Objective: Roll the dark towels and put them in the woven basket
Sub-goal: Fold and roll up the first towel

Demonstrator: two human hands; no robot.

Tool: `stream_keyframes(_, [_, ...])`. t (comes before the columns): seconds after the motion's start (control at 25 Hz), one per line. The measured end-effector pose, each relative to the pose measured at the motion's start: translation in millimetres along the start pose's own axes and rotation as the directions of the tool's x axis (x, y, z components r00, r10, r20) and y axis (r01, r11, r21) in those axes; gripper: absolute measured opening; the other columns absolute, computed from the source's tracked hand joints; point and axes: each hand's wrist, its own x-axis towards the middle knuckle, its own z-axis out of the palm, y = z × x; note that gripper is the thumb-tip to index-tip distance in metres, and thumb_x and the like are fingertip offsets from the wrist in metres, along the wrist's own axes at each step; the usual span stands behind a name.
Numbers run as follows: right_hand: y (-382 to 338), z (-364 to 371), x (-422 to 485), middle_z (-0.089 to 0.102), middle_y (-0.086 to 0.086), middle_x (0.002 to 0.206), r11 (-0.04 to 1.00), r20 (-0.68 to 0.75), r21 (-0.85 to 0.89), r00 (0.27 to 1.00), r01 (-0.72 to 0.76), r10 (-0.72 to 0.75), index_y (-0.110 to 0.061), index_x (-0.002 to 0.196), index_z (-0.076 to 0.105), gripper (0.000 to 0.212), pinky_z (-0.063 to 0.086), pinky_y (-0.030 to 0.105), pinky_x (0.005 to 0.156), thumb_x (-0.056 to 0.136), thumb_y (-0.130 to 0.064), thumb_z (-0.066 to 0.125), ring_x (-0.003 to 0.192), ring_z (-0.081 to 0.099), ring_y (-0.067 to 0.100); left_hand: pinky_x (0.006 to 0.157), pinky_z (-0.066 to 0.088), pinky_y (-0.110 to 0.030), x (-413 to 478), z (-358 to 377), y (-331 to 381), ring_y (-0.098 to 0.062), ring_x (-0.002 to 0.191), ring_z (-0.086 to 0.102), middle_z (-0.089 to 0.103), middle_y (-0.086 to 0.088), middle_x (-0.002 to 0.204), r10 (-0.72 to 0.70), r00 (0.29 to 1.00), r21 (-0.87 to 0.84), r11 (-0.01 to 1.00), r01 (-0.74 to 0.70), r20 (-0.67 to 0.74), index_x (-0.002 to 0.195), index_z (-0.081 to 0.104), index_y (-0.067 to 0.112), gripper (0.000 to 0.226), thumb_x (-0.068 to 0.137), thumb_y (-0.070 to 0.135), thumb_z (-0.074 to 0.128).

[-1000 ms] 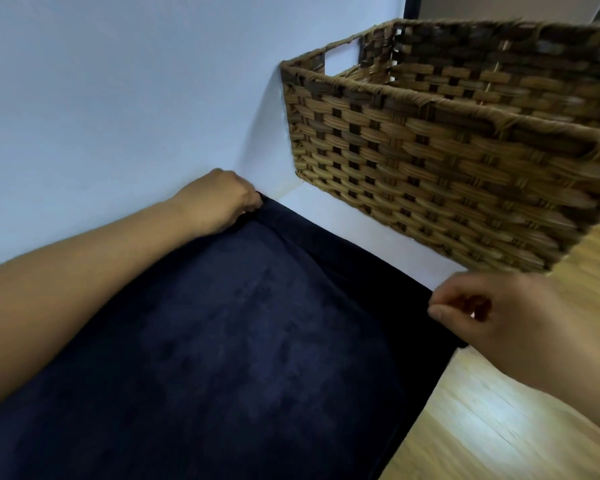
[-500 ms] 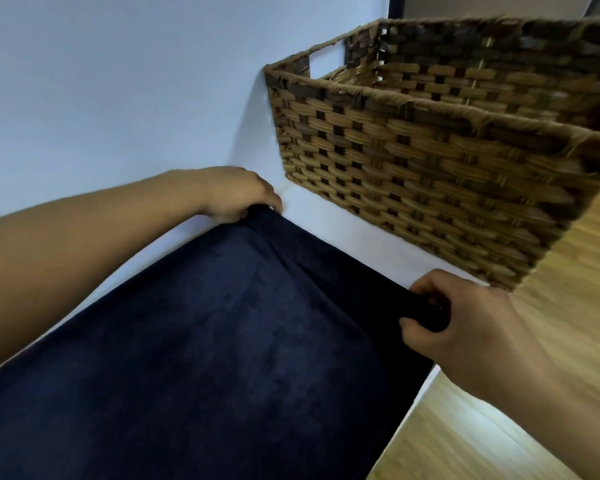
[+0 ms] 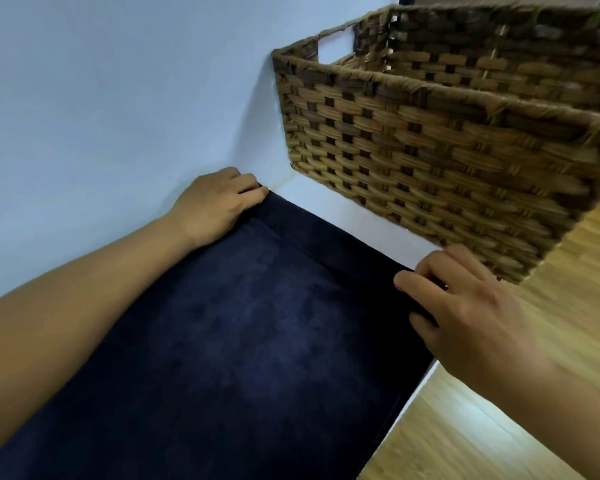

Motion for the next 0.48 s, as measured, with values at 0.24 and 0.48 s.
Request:
stream_keyframes(0.24, [-10,-25,1,0.055,-0.008,0.098,0.979,0.237,0.200,0.972,-0.046,-0.003,-0.029,0.092,0.073,0.017,0.035,0.015,0.061,0.076,-0.034,0.067,0.086,0.051,0.005,0.063,0.050,-0.028,-7,-30,-9,-0.030,0.071,0.066,0.071,-0.006,0.085,0.033,0.995,-0.161,0.987,-0.018,0.089,0.108,0.074,0.011,0.037,0.094,0.023,0.042])
stream_keyframes(0.48, [-2,-40,27,0.058,-0.027,0.091,0.900,0.449,0.329,0.886,-0.286,0.117,-0.048,0.084,0.069,0.017,0.044,0.010,0.059,0.081,-0.032,0.073,0.085,0.054,-0.012,0.061,0.035,-0.024,73,-55,-10,-0.016,0.079,0.058,0.068,0.008,0.092,-0.065,0.764,-0.023,0.994,0.103,0.642,0.084,0.066,0.023,0.017,0.076,0.009,0.072])
